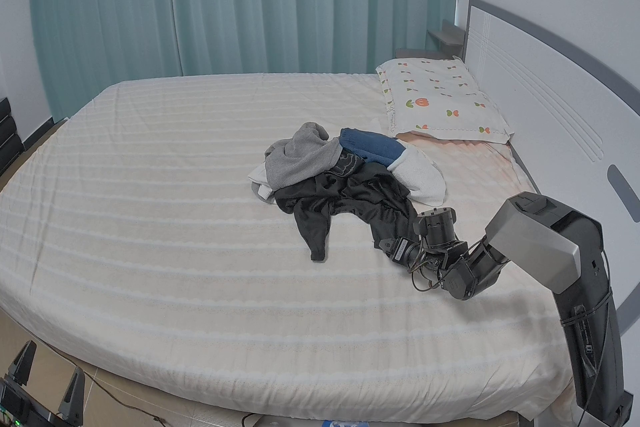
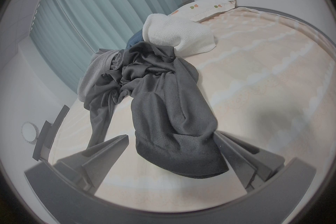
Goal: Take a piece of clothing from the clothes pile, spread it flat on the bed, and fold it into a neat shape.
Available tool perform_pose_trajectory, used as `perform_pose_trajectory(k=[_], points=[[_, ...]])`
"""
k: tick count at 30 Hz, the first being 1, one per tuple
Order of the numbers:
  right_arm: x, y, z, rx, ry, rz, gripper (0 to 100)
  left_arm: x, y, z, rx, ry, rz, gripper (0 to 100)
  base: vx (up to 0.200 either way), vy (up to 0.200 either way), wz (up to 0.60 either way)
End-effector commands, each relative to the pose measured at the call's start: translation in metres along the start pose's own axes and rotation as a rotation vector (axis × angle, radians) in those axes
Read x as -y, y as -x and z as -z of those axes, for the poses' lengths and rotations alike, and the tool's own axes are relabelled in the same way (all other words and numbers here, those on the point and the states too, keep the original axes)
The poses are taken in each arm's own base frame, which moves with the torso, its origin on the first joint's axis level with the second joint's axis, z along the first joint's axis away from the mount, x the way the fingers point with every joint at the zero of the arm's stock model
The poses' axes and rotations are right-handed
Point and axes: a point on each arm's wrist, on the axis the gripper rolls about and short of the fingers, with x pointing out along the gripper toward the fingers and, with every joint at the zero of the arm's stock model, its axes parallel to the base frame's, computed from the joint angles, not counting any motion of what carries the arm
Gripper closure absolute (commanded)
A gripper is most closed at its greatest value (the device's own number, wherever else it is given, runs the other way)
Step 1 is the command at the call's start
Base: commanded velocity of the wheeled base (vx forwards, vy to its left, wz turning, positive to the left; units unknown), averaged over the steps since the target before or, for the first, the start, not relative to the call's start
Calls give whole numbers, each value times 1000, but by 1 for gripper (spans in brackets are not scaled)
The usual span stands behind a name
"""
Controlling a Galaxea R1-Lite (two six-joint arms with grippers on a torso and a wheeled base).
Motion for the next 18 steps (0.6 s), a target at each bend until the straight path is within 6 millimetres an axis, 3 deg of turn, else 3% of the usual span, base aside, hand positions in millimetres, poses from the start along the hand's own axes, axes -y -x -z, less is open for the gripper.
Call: perform_pose_trajectory(k=[1,4,5,15,18], points=[[-1,-3,4,-3,4,-3,0,0,0,5,-6,0,0,0,0,0,0],[-3,-4,3,-1,4,-6,0,0,0,5,-5,0,0,0,0,0,0],[-3,-4,3,0,4,-5,100,0,0,5,-6,0,0,0,0,0,0],[-1,-3,4,14,2,17,100,0,0,5,-5,0,0,0,0,0,0],[-7,19,-7,48,-54,-20,100,0,0,5,-6,0,0,0,0,0,0]])
